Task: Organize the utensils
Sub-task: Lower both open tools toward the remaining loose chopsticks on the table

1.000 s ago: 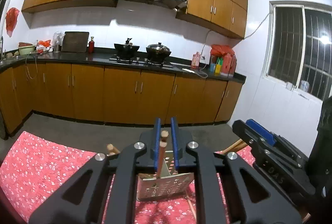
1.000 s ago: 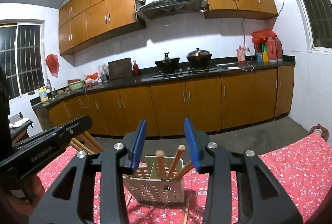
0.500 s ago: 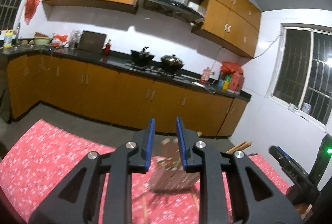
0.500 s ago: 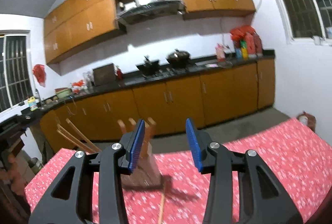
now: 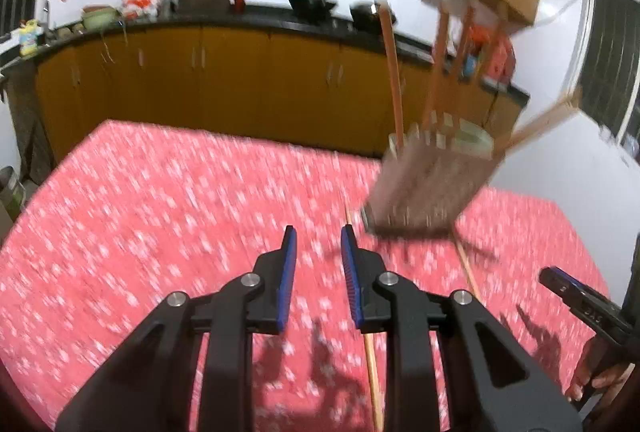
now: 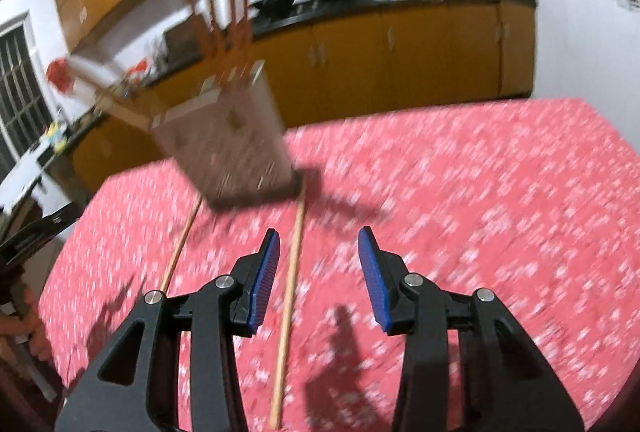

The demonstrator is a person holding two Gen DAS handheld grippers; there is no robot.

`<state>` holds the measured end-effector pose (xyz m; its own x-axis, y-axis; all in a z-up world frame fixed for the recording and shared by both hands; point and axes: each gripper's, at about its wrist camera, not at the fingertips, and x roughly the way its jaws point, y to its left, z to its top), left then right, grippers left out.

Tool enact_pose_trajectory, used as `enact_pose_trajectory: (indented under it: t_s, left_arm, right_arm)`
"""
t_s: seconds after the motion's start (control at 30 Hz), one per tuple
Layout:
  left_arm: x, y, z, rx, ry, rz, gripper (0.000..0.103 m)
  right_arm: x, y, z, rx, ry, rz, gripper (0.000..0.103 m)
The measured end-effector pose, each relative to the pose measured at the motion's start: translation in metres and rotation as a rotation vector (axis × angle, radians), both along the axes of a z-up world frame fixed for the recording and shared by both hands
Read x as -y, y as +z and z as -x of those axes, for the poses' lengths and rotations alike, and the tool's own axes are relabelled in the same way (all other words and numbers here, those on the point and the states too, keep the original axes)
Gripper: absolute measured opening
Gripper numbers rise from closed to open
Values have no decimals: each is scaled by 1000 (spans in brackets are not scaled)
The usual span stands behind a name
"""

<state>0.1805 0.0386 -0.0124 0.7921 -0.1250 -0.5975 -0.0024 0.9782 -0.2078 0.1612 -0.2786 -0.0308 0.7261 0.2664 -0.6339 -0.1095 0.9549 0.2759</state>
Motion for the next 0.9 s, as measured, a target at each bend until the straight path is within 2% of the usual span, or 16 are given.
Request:
enact_pose_trajectory:
  t_s: [0.23,0.57,0.8,0.9]
  left_arm:
    - [25,-43,4,-104,-64,-9,24]
    - [48,-56,5,-141,-115,-29,29]
    - [57,-61,1,-153,-109,-66,29]
    - [56,-62,-1,-156,-105,-69,29]
  right_arm:
    - [-28,-33,4,-87,84,21,33]
    - [-35,-43,6,-96,81,67,30]
    - [-33,-44,0,-69,48,98,27]
    - [-26,-43,-5,-78,35,55,27]
